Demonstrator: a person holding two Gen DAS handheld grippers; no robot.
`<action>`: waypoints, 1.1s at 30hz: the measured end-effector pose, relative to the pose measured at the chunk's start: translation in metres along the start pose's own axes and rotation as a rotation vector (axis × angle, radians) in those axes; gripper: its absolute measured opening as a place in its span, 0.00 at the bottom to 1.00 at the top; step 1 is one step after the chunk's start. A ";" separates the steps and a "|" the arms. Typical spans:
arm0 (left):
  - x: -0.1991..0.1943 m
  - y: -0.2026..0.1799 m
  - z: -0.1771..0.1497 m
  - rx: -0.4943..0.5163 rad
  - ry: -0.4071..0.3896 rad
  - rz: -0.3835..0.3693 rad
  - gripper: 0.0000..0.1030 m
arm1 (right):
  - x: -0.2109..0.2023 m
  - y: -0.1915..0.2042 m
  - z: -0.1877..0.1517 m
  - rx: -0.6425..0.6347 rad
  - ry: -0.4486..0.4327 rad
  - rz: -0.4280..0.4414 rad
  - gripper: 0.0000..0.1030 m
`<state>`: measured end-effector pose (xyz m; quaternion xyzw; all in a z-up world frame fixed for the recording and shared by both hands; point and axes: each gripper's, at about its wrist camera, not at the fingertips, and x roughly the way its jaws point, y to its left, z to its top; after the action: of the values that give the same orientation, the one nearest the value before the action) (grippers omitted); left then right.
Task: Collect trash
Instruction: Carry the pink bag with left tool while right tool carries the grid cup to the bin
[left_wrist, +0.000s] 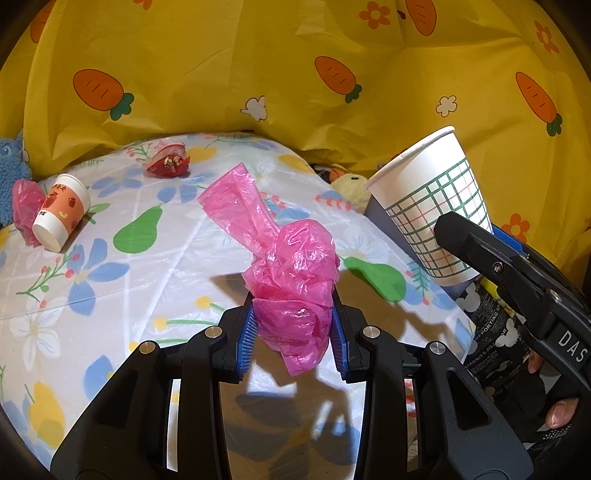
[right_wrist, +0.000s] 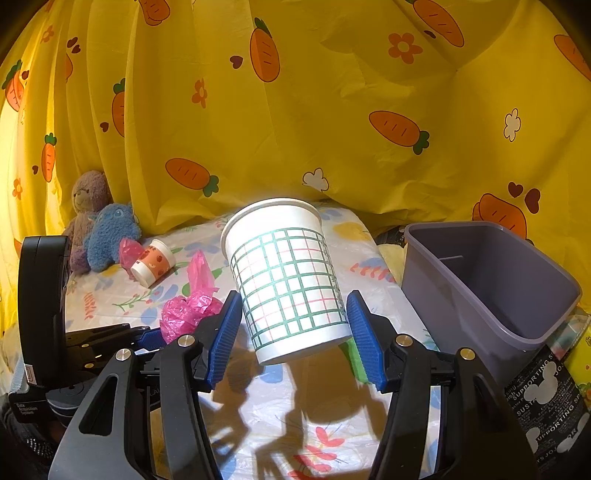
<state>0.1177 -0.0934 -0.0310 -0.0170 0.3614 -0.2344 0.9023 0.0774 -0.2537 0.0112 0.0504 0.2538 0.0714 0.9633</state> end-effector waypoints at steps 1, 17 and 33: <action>0.001 -0.002 0.000 0.002 0.001 -0.004 0.33 | 0.000 -0.001 0.000 0.000 -0.002 -0.002 0.56; 0.023 -0.043 0.016 0.037 0.008 -0.081 0.33 | -0.016 -0.033 0.018 0.044 -0.069 -0.070 0.56; 0.059 -0.103 0.044 0.052 0.019 -0.181 0.34 | -0.026 -0.094 0.040 0.127 -0.120 -0.192 0.56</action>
<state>0.1416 -0.2167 -0.0162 -0.0242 0.3607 -0.3245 0.8741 0.0854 -0.3526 0.0457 0.0911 0.2036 -0.0407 0.9740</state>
